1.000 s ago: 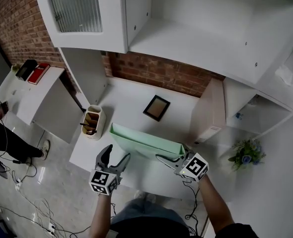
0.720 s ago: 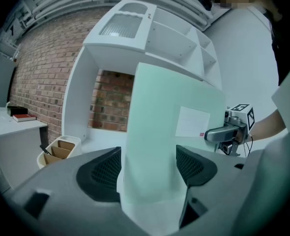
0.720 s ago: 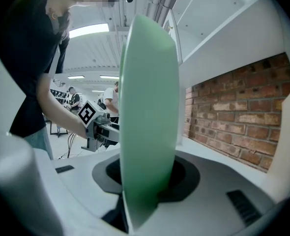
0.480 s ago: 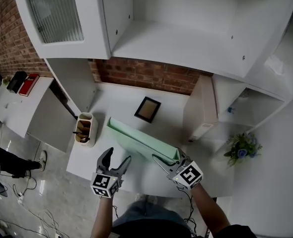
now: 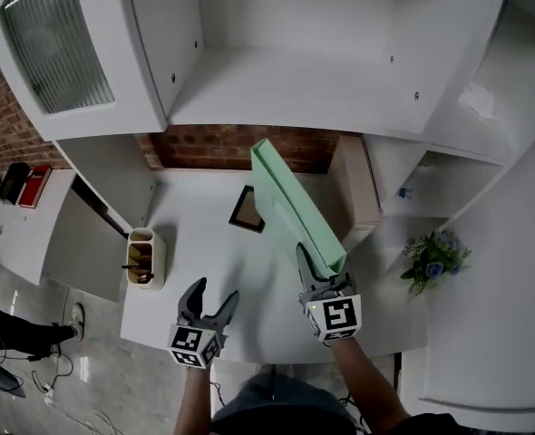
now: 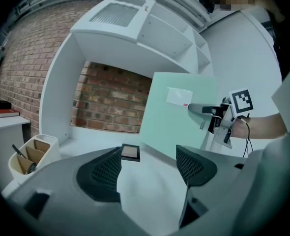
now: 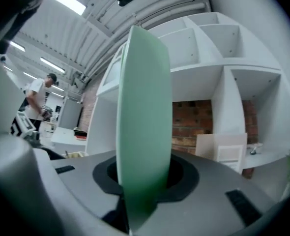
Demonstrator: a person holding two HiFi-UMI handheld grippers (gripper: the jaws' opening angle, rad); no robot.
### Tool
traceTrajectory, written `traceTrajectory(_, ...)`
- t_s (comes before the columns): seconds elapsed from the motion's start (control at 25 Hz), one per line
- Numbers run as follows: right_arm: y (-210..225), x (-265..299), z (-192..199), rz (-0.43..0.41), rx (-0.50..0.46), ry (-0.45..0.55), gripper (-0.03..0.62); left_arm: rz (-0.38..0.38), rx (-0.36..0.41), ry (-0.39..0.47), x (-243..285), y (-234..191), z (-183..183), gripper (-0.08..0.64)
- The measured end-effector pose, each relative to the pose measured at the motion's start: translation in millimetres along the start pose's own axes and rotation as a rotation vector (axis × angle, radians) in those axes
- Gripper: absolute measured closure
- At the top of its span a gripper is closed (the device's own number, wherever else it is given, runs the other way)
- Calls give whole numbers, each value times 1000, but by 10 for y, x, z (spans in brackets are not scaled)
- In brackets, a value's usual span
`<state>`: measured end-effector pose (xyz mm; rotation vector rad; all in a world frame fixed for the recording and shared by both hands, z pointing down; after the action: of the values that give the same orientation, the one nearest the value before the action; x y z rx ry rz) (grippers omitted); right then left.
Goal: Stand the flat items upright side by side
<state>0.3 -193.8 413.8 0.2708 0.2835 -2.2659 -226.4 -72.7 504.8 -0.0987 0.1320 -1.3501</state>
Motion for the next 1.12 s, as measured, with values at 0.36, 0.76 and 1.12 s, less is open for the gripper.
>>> traceTrajectory(0.36,231,267,228,293,-24,-33,480,53,-18,-18,274,-41,30,216)
traceTrajectory(0.76,453,495,630,514,-60,-99,480,94,-19,-57,491,-78,79,216)
traceTrajectory(1.12,530,639,929,562,-98,-125,471,92,-20,-62,559,-144,92,216)
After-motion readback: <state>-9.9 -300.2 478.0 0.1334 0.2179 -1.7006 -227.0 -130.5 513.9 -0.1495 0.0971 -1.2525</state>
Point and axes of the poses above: the fingertips, and each gripper's own axes: x forward along the fingers, y to its right, z out of its underside, the point moved 7 cm from there along -x, backward along the fingers, and after that the axes turned 15 degrees about y, right-handed, at the moved point
